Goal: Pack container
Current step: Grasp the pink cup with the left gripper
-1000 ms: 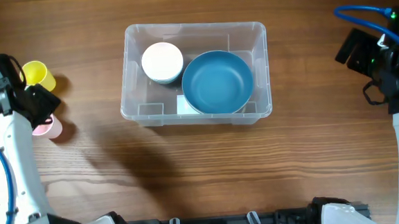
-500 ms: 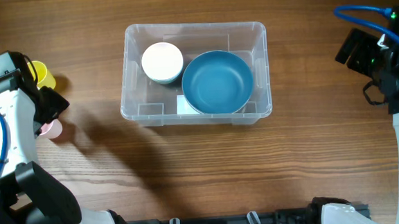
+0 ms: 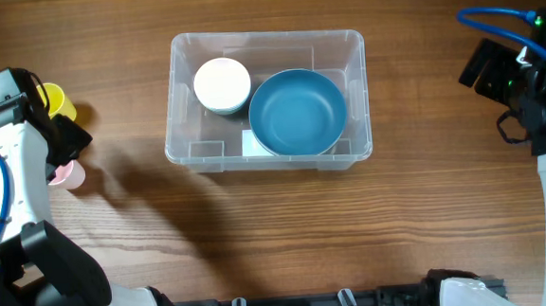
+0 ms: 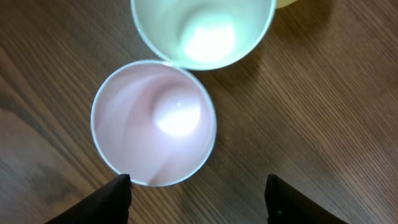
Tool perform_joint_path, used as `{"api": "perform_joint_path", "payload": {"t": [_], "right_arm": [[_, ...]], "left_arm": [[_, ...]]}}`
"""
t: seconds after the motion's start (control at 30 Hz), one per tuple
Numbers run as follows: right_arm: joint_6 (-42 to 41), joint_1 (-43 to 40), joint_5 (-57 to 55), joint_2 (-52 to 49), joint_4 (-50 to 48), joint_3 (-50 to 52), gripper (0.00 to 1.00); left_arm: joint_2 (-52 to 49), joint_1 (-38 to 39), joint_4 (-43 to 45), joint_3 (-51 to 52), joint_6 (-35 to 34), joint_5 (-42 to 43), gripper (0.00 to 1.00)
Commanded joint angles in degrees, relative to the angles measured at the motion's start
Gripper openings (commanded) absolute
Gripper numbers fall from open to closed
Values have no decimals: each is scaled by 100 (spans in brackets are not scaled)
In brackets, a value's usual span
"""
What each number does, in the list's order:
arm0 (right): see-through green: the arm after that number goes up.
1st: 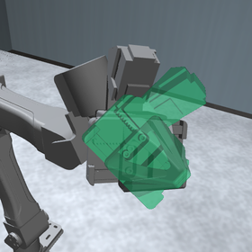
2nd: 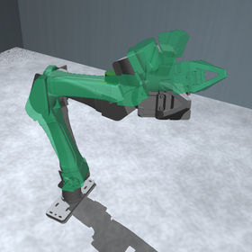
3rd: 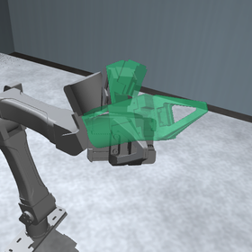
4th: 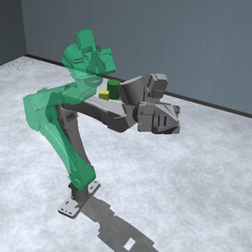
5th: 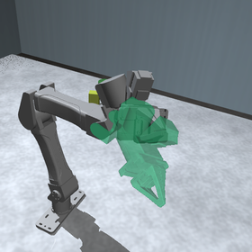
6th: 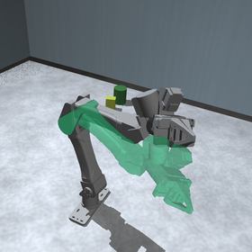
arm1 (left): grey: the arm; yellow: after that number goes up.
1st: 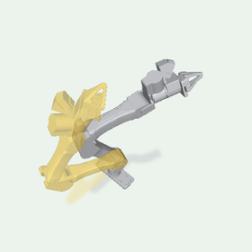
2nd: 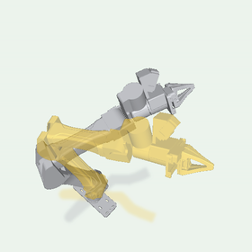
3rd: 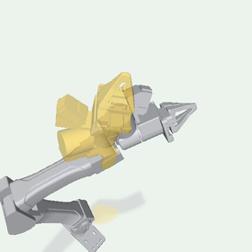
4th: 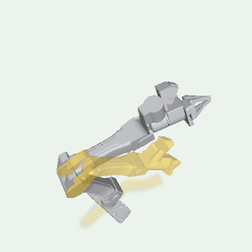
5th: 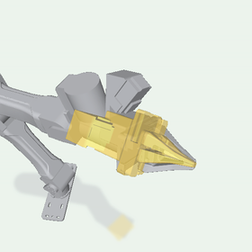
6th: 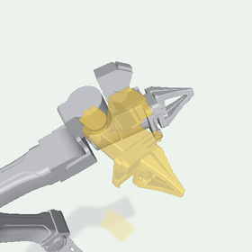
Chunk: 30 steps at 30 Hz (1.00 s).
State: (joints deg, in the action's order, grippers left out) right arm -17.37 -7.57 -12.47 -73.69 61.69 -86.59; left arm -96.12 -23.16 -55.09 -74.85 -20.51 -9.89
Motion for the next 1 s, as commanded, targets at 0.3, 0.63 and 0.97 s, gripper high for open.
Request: {"api": "perform_joint_path", "payload": {"t": [0.3,0.63,0.97], "right_arm": [[-81,-17,9,-2,-17,-2,100],[-81,-17,7,-2,-17,-2,100],[-81,-17,9,-2,-17,-2,100]], "left_arm": [[-31,-774,-144,-15,-518,382,66],[-33,-278,184,-15,85,697,63],[-44,2,503,190,81,229,64]]}}
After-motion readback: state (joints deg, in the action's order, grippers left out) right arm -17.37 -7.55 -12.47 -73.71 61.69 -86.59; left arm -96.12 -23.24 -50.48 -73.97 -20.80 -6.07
